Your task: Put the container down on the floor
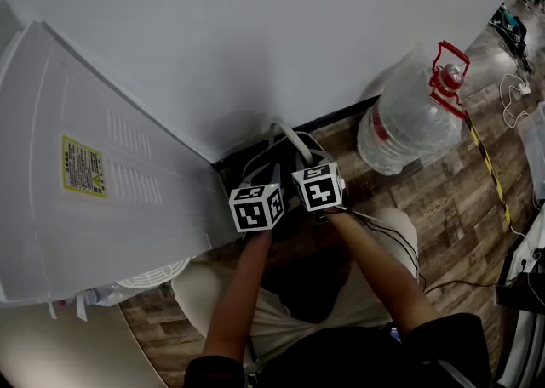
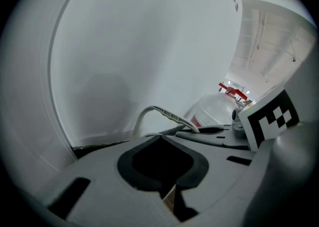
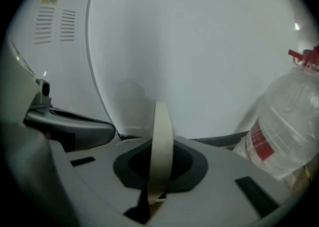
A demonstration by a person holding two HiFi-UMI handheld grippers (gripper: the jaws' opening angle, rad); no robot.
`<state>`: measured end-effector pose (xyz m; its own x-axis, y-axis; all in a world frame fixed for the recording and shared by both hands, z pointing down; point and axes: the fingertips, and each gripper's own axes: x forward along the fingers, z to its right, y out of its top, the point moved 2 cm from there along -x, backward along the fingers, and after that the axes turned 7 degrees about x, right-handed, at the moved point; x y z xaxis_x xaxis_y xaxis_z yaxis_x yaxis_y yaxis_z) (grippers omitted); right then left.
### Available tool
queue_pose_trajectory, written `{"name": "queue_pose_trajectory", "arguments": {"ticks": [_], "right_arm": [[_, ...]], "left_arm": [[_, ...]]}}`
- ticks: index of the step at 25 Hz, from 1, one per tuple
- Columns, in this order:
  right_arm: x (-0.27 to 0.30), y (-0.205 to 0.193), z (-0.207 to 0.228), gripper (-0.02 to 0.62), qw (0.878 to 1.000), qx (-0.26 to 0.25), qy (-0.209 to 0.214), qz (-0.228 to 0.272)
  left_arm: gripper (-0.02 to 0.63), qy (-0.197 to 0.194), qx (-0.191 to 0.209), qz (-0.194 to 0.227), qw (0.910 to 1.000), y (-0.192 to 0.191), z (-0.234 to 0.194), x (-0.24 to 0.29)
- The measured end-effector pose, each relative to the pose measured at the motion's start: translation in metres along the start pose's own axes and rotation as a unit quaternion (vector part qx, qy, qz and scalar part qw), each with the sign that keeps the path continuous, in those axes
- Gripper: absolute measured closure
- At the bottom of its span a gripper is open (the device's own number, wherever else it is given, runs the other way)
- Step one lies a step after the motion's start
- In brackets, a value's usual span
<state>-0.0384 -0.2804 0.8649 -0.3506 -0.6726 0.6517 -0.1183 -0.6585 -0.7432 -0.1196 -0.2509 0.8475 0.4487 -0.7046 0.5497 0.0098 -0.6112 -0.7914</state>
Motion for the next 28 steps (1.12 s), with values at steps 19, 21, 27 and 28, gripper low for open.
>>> {"name": "queue_pose_trajectory", "arguments": {"ticks": [19,21,27,28], "right_arm": [[-0.010,-0.025,0.041,0.563,0.999,0.036,-0.024,-0.020],[-0.010,-0.029,0.046,0.563,0.999,0.037,-0.029,-0.023],[-0.015,-0.037,0.059,0.564,0.998,0.044,-0.041,-0.025],[-0.014,-0.039,0.063,0.563,0.998,0.040,-0.047,-0.024]], "left_arm": [[0.592,-0.019,0.016,-0.012,0.9996,-0.007,0.025,0.023],[0.592,-0.022,0.019,-0.015,0.9995,-0.008,0.026,0.025],[0.592,-0.033,0.031,-0.027,0.9986,-0.016,0.038,0.031],[0.592,-0.035,0.033,-0.028,0.9985,-0.017,0.040,0.032]]}}
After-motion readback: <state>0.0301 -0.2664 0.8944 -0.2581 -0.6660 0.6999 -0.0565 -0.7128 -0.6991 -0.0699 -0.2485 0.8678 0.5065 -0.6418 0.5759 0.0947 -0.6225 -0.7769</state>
